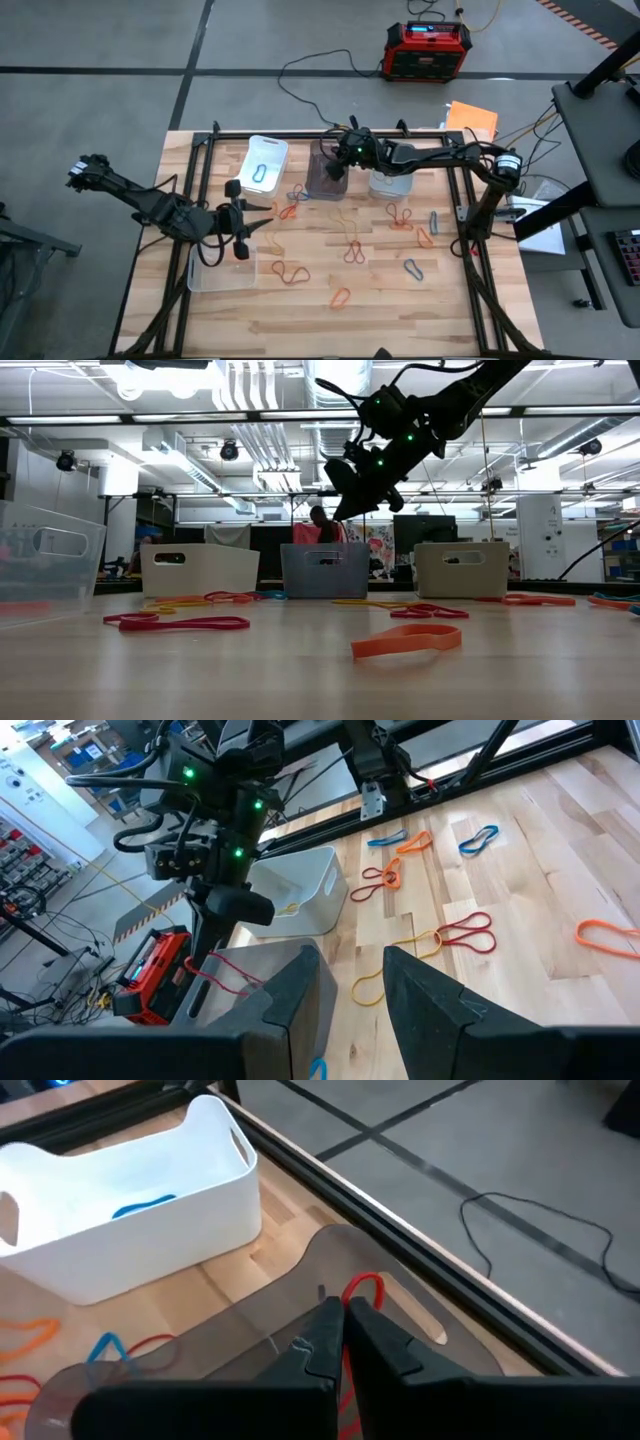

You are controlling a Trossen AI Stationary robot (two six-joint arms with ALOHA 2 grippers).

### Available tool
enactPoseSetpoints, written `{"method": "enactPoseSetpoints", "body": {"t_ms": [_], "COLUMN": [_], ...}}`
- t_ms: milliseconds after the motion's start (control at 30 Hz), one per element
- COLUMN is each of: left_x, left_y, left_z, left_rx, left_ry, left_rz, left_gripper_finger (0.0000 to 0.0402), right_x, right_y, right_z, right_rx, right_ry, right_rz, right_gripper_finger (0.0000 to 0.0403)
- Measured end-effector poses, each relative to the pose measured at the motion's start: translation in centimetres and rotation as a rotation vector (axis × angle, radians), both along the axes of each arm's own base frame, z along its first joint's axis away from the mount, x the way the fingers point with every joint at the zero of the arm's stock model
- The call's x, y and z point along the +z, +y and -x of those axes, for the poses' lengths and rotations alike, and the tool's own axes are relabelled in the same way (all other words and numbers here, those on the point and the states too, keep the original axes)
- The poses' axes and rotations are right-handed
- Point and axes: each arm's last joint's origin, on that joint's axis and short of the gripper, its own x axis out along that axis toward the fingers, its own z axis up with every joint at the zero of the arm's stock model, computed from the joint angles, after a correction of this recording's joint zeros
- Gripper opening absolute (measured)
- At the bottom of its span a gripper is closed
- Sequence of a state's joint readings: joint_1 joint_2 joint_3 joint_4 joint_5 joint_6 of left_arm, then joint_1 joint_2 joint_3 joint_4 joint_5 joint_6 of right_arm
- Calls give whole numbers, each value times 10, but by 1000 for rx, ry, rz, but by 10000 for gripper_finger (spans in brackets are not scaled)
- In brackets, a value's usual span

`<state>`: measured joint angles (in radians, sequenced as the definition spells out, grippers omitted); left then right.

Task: Sort rubber bands into baskets
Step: Put the red rubber band into the black bin

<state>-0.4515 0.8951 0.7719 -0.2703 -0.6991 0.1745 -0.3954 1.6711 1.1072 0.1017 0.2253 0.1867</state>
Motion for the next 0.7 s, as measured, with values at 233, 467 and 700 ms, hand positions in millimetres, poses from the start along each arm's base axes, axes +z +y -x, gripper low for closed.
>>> {"method": "enactPoseSetpoints", "body": {"t_ms": [233,467,700], "left_x": [0,0,0], "left_y": [0,0,0], "left_z": [0,0,0], "left_rx": [0,0,0], "left_ry": [0,0,-1], "left_rz": [0,0,2], "left_gripper_finger": [97,97,97], "right_x": [-1,-7,-13], "right_y": [3,8,14], "right_z": [-2,0,4], "right_rx": [65,119,173], "right_ry": [-43,-21,21], "right_rz": [-89,-216,-351], "right_gripper_finger": [8,8,9]}}
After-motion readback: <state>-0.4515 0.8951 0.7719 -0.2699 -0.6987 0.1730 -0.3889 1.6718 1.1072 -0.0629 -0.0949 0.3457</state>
